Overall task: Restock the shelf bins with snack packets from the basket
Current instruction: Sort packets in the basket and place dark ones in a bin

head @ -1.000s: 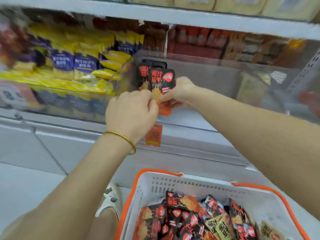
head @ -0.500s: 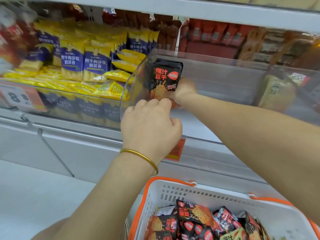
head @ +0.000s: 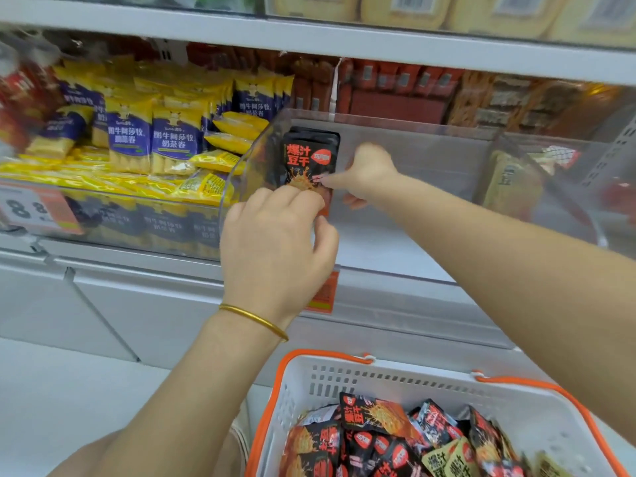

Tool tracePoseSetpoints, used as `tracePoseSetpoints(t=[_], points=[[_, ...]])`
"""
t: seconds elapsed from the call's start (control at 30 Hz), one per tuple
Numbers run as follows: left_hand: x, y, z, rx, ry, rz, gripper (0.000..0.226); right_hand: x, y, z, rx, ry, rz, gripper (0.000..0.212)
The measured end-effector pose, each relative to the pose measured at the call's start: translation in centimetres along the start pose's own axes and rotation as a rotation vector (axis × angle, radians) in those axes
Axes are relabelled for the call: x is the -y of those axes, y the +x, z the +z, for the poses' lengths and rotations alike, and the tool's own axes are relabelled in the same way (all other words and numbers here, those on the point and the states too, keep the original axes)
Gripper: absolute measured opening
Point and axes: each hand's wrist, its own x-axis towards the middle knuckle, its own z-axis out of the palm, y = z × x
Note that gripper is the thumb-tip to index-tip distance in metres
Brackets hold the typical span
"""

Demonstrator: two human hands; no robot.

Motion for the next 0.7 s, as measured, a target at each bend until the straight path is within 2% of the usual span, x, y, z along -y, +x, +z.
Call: tracePoseSetpoints(t=[0.1,0.2,0.27,0.33,0.4,0.47,0.57,0.63,0.7], points=[[-2.5,-1.0,-1.0,-0.119,-0.082,0.126,0.021,-0.4,-7.6,-5.2,-0.089,0.075,-0.171,0.03],[-6.1,-3.2,-1.1,-0.077,-0.219,0.233,0.019,-4.5,-16.5,-9.1,0.023,0.201,-0.194,0.018],[-8.5,-5.4,-0.1,0.06,-0.268,0.295,0.018,-9.7,-20.1,-9.0,0.21,0.159,-0.039,0.012],[-10.3,-8.1,1.5,0.263,-0.255,0.357,0.021,-15.7,-21.8,-6.8,0.439,0.019,0.201,0.005],[-11.5,-10.7,3.2,0.509,-0.213,0.391,0.029,-21.8,-21.9,-3.9,0.577,-0.179,0.378,0.011],[-12.3,-12.4,4.5,0.7,-0.197,0.385,0.038,-26.8,-21.8,-1.3,0.621,-0.44,0.357,0.025],[-12.8,-13.5,6.0,0.81,-0.169,0.33,0.046,-32.0,-22.2,1.8,0.645,-0.627,0.29,0.045],[-12.7,-14.1,6.8,0.833,-0.186,0.311,0.042,-33.9,-22.6,3.2,0.656,-0.634,0.305,0.041],[-12.7,-14.4,7.4,0.86,-0.196,0.294,0.031,-34.6,-22.7,3.9,0.619,-0.64,0.3,0.025]])
